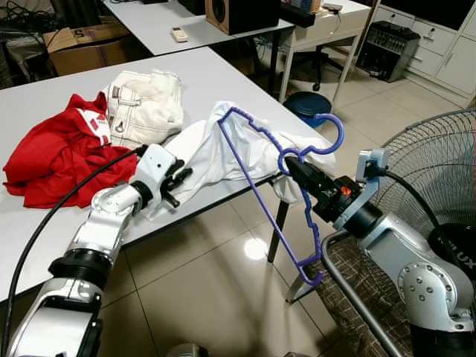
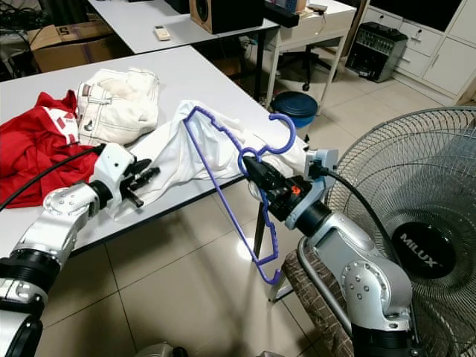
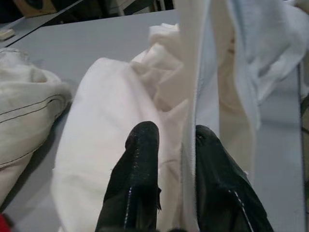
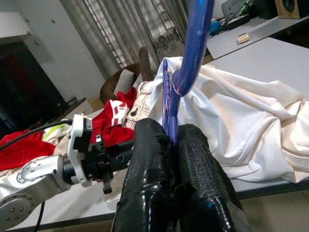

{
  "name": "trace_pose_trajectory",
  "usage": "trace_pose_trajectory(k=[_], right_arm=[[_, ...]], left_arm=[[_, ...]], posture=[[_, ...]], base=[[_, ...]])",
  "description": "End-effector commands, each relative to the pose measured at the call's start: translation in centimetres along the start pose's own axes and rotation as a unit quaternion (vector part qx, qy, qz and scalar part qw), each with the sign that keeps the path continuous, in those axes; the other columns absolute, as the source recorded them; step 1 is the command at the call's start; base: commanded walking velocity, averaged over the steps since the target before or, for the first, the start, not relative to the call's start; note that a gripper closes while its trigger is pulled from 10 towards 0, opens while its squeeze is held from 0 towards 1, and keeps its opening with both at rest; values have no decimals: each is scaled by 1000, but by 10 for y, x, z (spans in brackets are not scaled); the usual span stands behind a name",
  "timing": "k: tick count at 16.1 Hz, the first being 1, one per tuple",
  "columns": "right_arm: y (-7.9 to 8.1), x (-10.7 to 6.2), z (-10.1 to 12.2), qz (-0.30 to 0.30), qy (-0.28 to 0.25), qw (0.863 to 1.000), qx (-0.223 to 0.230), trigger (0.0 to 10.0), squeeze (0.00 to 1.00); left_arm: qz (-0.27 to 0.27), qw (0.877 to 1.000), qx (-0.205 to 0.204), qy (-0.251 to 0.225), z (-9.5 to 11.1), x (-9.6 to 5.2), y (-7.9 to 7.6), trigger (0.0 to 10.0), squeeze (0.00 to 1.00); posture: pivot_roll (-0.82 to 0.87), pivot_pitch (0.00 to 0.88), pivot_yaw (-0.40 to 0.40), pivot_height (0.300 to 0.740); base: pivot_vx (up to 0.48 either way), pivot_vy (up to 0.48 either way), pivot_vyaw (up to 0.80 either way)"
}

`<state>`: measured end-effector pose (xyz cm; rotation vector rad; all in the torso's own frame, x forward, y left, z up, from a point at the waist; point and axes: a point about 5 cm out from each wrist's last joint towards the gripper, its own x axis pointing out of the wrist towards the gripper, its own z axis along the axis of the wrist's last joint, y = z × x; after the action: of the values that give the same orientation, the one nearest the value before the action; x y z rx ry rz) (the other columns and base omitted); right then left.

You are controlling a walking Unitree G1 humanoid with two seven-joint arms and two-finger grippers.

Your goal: Hang hanger

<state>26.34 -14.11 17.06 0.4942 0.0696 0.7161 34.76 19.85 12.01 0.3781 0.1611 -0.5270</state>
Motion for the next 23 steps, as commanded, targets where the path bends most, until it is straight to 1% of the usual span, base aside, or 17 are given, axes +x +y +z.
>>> trace_pose_trajectory(k=[1, 3, 6, 8, 9, 10, 11, 12, 13, 14, 15, 16, 19, 21, 22, 23], right_arm=[[-1, 0, 5, 2, -9, 1000, -5, 10000, 0], [-1, 0, 5, 1, -12, 1000, -5, 10000, 0], [0, -1, 4, -1, -13, 1000, -4, 10000, 0], [-4, -5, -2, -22, 12, 999, -22, 10000, 0], [-14, -10, -15, -65, 62, 994, -61, 10000, 0], [-17, -13, -20, -75, 76, 991, -74, 10000, 0], [-15, -16, -25, -71, 77, 993, -61, 10000, 0], [-11, -17, -27, -58, 77, 994, -47, 10000, 0], [-7, -19, -29, -51, 78, 995, -44, 10000, 1000], [-7, -20, -29, -53, 76, 995, -46, 10000, 973], [-7, -20, -29, -57, 74, 994, -51, 10000, 784], [-7, -20, -30, -59, 72, 994, -54, 10000, 0], [-6, -17, -29, -56, 63, 995, -55, 10000, 0], [-3, -14, -27, -43, 56, 996, -54, 10000, 0], [-2, -14, -28, -36, 56, 997, -48, 9098, 0], [-1, -14, -28, -30, 55, 997, -40, 0, 0]], left_arm=[[19, 1000, -3, -15, 7, 0, 10, 0, 0], [24, 999, -11, -23, 10, 0, 13, 0, 0], [29, 999, -9, -28, 13, 1, 17, 0, 0], [27, 999, -5, -43, 25, 2, 22, 0, 0], [28, 997, 16, -63, 43, 3, 28, 0, 0], [29, 997, 25, -73, 52, 4, 30, 0, 0], [34, 994, 53, -94, 73, 6, 35, 0, 0], [35, 991, 70, -108, 87, 6, 37, 0, 0], [35, 986, 87, -136, 109, 7, 38, 0, 0], [32, 984, 97, -146, 117, 8, 37, 0, 0], [28, 983, 105, -150, 122, 8, 36, 0, 0], [23, 982, 113, -147, 123, 9, 34, 0, 0], [20, 985, 109, -136, 116, 10, 29, 0, 0], [21, 985, 108, -131, 114, 9, 29, 0, 0], [23, 985, 108, -129, 113, 9, 31, 0, 0], [25, 986, 107, -128, 113, 8, 31, 0, 0]], posture=[[-130, 1, 17, 740], [-130, 0, 24, 740], [-131, 0, 34, 740], [-130, 0, 39, 740], [-124, 1, 45, 740], [-123, 1, 45, 740], [-121, 4, 47, 740], [-120, 5, 51, 740], [-120, 7, 59, 740], [-121, 9, 62, 740], [-121, 11, 65, 740], [-122, 12, 69, 740], [-122, 16, 70, 740], [-121, 18, 69, 740], [-116, 20, 62, 740], [-116, 20, 62, 740]], base=[[0, 0, 0], [0, 0, 0], [0, 0, 0], [0, 0, 0], [0, 0, 0], [0, 0, 0], [0, 0, 0], [0, 0, 0], [0, 0, 0], [0, 0, 0], [0, 0, 0], [0, 0, 0], [0, 0, 0], [0, 0, 0], [0, 0, 0], [0, 0, 0]])
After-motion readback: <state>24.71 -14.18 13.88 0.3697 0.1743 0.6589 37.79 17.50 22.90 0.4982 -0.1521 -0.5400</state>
